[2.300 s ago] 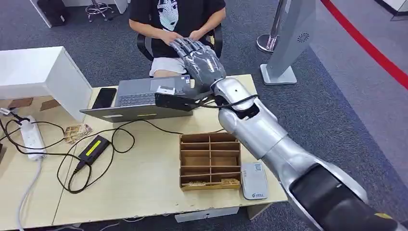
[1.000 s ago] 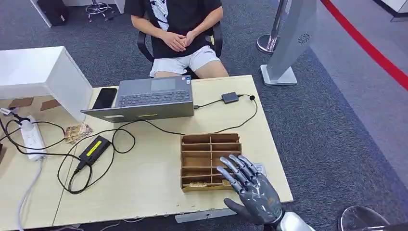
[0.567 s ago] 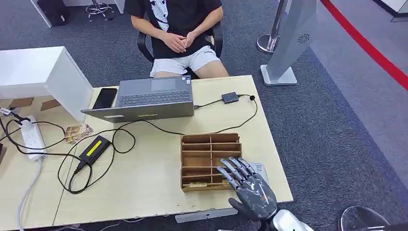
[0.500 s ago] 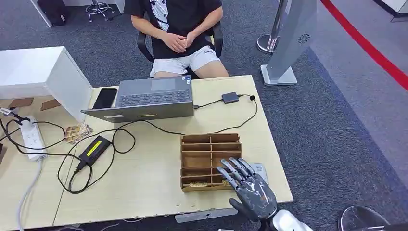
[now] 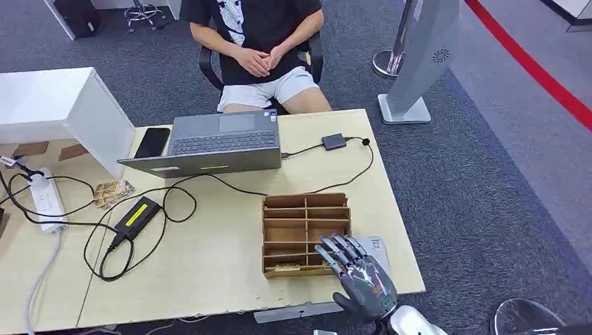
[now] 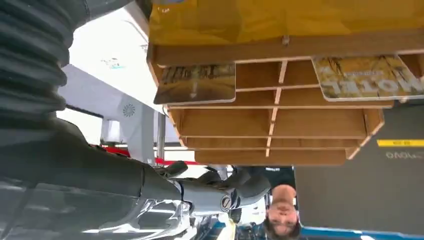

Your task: Pass the card to the sensor for recognition and then transmit it.

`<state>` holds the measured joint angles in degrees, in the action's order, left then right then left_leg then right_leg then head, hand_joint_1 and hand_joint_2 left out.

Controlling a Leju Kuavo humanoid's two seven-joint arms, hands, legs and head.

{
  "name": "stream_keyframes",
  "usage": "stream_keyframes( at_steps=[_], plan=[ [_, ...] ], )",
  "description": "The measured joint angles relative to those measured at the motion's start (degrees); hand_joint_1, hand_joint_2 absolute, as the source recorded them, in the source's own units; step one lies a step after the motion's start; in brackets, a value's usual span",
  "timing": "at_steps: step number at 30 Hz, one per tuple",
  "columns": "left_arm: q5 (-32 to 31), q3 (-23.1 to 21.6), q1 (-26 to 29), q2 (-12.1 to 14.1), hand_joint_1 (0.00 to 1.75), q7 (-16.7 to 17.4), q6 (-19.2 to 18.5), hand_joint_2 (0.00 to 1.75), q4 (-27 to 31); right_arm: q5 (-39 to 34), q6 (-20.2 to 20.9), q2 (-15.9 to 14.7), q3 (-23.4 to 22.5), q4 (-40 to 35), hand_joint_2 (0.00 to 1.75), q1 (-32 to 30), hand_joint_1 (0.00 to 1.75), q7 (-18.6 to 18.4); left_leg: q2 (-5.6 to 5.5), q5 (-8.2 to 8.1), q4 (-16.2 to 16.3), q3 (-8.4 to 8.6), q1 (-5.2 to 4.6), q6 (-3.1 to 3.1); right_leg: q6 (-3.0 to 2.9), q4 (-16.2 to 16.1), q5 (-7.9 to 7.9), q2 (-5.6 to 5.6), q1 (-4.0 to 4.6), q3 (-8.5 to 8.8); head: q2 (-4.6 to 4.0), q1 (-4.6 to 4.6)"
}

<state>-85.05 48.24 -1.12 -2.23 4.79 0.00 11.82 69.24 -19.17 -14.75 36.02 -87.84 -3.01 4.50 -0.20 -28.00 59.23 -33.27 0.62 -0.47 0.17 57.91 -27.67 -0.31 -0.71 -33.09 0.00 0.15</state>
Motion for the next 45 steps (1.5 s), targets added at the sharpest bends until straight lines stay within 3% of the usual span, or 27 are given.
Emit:
stream_keyframes(
  at_steps=[9,10,12,24,30,39,45],
  plan=[
    [-0.39,0.37,-0.01,0.0,0.0,0.0,-0.02,1.75,0.0,1.2,0.24,0.33,-0.02,0.94,1.75,0.04,0.05,-0.9,0.0,0.0,0.0,0.0,0.0,0.0,0.0,0.0,0.0,0.0,0.0,0.0,0.0,-0.02],
    [-0.39,0.39,-0.01,0.0,0.0,0.0,-0.02,1.75,0.0,1.22,0.33,0.37,0.0,0.96,1.75,0.03,1.48,-0.92,0.0,0.0,0.0,0.0,0.0,0.0,0.0,0.0,0.0,0.0,0.0,0.0,0.0,-0.02],
    [-0.42,0.44,-0.01,-0.02,0.0,0.0,-0.07,1.75,0.0,1.46,0.7,0.46,-0.02,1.01,1.75,0.05,1.73,-1.24,0.0,0.0,0.0,0.0,0.0,0.0,0.0,0.0,0.0,0.0,0.0,0.0,0.02,0.0],
    [-1.22,1.07,-0.03,-0.22,0.0,-0.09,-0.11,1.75,0.0,8.13,0.9,0.9,-0.63,2.8,1.75,1.18,1.75,-5.14,0.01,0.0,0.0,0.04,0.0,0.0,0.0,0.0,0.0,0.0,0.0,0.03,0.0,0.0],
    [-1.79,1.4,-0.06,-0.26,0.0,-0.09,-0.11,1.75,0.0,16.79,-1.16,1.66,-1.49,5.66,1.75,2.05,1.75,-9.68,-0.01,0.0,0.0,0.07,0.0,0.0,0.0,0.0,0.0,-0.04,0.0,0.09,0.0,0.0],
    [-1.99,1.86,-0.07,-0.28,0.0,-0.09,-0.09,1.75,0.0,19.5,-5.18,2.64,-2.95,5.86,1.75,1.63,1.75,-10.56,0.0,0.0,0.01,0.11,-0.02,0.0,0.01,0.0,0.01,-0.03,0.0,0.12,0.0,-0.02],
    [-2.03,2.67,-0.09,-0.35,0.0,-0.09,0.09,1.75,0.0,19.54,-9.72,2.03,-2.86,1.01,1.75,1.05,1.75,-13.75,0.01,0.0,0.01,0.13,-0.01,0.0,0.01,0.0,0.0,0.0,-0.01,0.11,0.0,-0.02]
  ],
)
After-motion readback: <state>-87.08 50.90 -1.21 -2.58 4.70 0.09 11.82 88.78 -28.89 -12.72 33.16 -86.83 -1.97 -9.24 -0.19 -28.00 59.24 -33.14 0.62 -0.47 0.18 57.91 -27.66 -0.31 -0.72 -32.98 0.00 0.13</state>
